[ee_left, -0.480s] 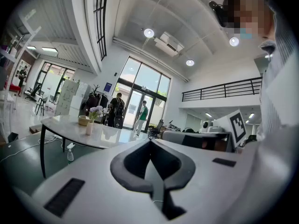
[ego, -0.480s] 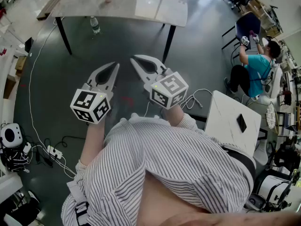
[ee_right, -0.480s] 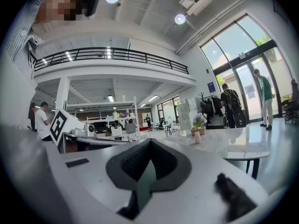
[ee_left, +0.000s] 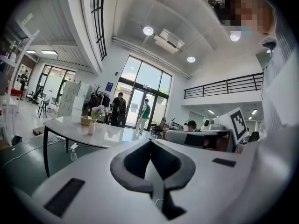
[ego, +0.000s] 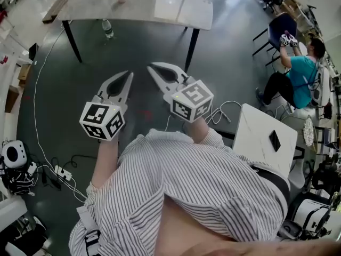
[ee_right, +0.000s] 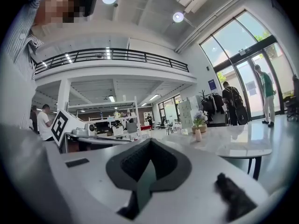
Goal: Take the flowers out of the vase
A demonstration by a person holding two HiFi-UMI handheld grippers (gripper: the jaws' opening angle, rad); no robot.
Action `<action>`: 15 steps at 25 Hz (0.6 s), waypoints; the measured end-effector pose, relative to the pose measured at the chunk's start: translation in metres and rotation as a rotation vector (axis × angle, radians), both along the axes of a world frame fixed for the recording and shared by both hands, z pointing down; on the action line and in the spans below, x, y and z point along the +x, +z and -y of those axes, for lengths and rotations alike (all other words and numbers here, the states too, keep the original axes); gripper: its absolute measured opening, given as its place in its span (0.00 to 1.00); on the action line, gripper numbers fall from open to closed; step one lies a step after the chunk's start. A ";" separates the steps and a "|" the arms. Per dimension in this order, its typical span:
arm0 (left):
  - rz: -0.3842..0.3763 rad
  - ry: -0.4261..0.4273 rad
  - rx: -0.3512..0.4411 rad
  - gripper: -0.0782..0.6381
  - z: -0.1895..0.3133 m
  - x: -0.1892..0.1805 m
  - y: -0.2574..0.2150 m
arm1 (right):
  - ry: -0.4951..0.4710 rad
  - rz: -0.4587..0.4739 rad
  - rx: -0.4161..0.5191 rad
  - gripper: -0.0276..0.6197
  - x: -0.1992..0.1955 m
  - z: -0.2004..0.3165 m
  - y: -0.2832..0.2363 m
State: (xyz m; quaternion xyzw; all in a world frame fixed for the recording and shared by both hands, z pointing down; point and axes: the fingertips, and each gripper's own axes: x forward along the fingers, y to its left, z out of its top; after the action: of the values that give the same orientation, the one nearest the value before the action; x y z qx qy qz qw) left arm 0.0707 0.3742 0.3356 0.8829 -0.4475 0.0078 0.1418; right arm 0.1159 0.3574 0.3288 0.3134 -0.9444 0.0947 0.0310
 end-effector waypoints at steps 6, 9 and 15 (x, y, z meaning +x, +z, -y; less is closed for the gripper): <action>0.004 0.010 -0.009 0.12 0.009 0.002 0.003 | 0.070 0.133 -0.034 0.06 0.015 0.012 -0.007; -0.020 0.006 -0.012 0.12 0.015 0.005 0.002 | 0.063 0.120 -0.044 0.06 0.016 0.017 -0.004; -0.061 0.025 -0.043 0.12 0.021 0.021 0.009 | 0.050 0.111 -0.071 0.06 0.021 0.026 0.003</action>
State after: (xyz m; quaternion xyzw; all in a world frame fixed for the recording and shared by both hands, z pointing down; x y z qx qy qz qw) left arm 0.0913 0.3529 0.3443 0.8849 -0.4318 -0.0079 0.1743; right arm 0.1364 0.3318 0.3323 0.3299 -0.9325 0.1463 -0.0127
